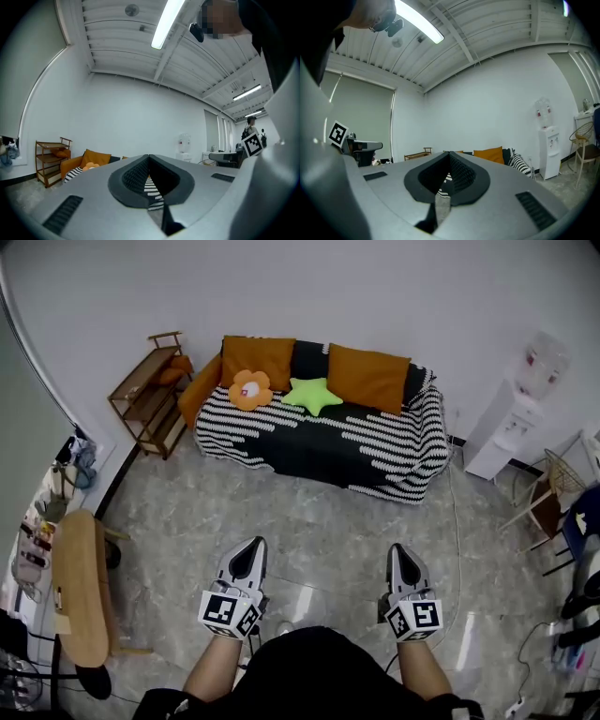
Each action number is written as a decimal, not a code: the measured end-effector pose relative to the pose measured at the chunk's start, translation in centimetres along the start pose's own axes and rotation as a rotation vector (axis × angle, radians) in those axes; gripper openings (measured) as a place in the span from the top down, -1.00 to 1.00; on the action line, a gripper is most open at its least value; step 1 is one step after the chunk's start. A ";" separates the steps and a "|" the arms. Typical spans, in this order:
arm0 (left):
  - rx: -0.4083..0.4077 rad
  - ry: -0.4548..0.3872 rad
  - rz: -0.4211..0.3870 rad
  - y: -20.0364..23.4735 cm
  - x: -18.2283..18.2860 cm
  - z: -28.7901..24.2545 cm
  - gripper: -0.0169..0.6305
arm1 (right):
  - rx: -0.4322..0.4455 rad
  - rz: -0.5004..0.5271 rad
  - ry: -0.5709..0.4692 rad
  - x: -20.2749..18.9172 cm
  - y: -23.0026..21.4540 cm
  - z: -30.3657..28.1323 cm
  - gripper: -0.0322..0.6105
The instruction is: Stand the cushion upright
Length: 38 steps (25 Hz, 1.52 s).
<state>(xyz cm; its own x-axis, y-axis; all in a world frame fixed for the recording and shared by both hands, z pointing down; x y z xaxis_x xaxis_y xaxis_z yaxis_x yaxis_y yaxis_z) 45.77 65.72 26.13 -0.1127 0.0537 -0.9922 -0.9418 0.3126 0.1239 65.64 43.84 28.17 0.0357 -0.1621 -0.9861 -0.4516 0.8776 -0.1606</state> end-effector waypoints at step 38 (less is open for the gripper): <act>0.109 0.051 0.084 13.6 -1.5 2.0 -0.14 | 0.223 -0.005 0.043 -2.0 12.5 -11.6 -0.20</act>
<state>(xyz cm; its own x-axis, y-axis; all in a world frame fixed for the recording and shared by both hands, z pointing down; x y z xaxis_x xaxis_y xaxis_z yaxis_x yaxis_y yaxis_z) 33.73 71.82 29.39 -0.2085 0.0362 -0.9773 -0.8887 0.4101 0.2048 49.59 49.87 28.64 -0.0026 -0.1811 -0.9835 -0.2429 0.9541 -0.1751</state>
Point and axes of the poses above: the fingertips, and each gripper's own axes: z backward along the fingers, y to its left, x out of its top, the point moved 2 cm from there along z, backward along the fingers, and after that the axes turned 5 degrees about -x, right-handed, at the moved point
